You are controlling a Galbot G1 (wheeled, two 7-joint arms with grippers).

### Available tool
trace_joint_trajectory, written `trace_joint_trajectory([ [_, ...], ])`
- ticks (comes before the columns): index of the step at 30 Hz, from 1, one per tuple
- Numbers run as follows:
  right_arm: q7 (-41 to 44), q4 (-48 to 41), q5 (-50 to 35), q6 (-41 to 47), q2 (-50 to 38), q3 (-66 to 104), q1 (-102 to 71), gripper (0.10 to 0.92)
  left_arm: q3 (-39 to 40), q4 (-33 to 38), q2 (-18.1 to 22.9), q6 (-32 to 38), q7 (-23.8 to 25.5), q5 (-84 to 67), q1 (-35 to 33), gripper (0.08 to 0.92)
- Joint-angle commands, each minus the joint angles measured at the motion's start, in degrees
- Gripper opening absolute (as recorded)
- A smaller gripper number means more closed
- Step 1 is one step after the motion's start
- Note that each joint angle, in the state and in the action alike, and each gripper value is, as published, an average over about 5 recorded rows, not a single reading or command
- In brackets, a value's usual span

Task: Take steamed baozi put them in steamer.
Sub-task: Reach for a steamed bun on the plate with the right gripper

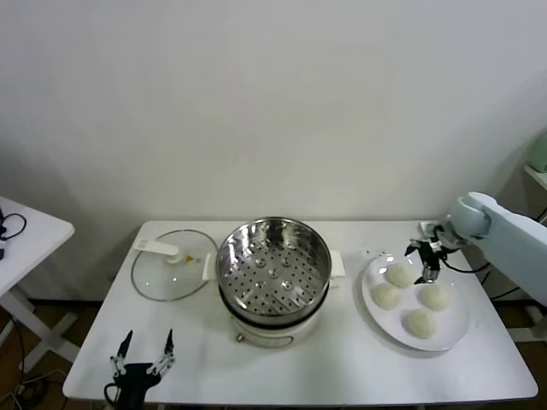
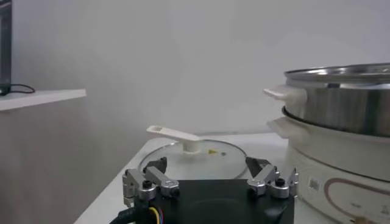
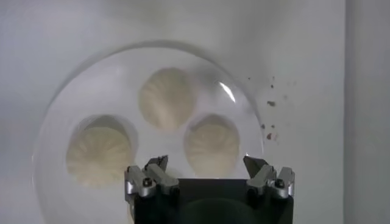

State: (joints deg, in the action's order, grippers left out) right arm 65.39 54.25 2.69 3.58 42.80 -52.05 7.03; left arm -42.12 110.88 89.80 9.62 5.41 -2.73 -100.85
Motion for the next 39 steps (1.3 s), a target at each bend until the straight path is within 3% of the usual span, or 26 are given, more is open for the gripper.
trace_joint_trajectory([
  [1,2.49,-10.33,1.63,-2.31,6.95,-5.01,3.40,0.823,-0.28,-0.17,0.00,0.55,0.01,0.87,-0.07,0.823],
  [12,2.97,-18.96,6.05,-5.26,12.93,-1.46,0.93,0.823,-0.84,-0.87,-0.12,0.82,-0.06,0.97,-0.14,0.823],
  [23,2.49,-22.02,6.69,-6.23,15.11,2.10,-0.51,0.820,-1.15,-1.23,-0.33,0.95,-0.12,0.84,0.14,0.823],
  [39,2.69,-21.01,8.83,-6.56,15.19,3.68,-2.19,0.654,-1.30,-1.01,-0.48,0.84,-0.23,1.06,-0.41,0.823],
])
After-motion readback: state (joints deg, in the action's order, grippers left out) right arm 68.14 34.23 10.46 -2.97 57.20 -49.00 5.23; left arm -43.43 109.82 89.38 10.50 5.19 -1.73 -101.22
